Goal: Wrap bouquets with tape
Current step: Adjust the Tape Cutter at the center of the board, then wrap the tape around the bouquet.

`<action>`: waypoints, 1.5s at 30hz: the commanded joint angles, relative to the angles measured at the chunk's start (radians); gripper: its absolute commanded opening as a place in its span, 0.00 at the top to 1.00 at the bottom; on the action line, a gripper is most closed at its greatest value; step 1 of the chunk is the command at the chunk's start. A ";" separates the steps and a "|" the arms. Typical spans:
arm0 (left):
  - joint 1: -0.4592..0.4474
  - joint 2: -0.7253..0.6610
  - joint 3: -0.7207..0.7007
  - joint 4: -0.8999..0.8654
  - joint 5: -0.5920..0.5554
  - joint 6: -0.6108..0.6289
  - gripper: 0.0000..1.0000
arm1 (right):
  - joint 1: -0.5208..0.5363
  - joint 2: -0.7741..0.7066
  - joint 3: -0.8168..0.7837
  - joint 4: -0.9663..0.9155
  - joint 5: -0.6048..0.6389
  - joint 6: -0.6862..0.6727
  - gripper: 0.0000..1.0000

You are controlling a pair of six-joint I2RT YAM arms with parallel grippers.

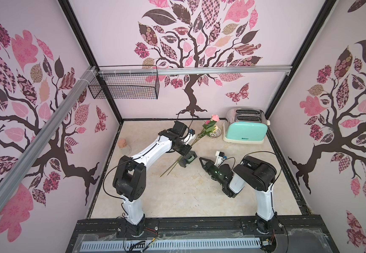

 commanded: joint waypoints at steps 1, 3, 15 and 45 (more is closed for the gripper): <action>0.036 -0.046 0.000 0.021 0.022 0.013 1.00 | 0.002 0.031 0.064 -0.105 -0.048 -0.021 0.88; 0.036 -0.042 0.014 0.007 0.020 0.026 1.00 | 0.003 0.046 0.092 -0.136 -0.054 -0.022 0.86; 0.036 -0.037 0.001 0.004 0.016 0.031 1.00 | 0.003 0.105 0.243 -0.332 -0.078 -0.065 0.86; 0.046 -0.053 -0.014 -0.035 -0.036 0.024 1.00 | -0.084 -0.029 0.265 -0.474 -0.307 -0.289 0.56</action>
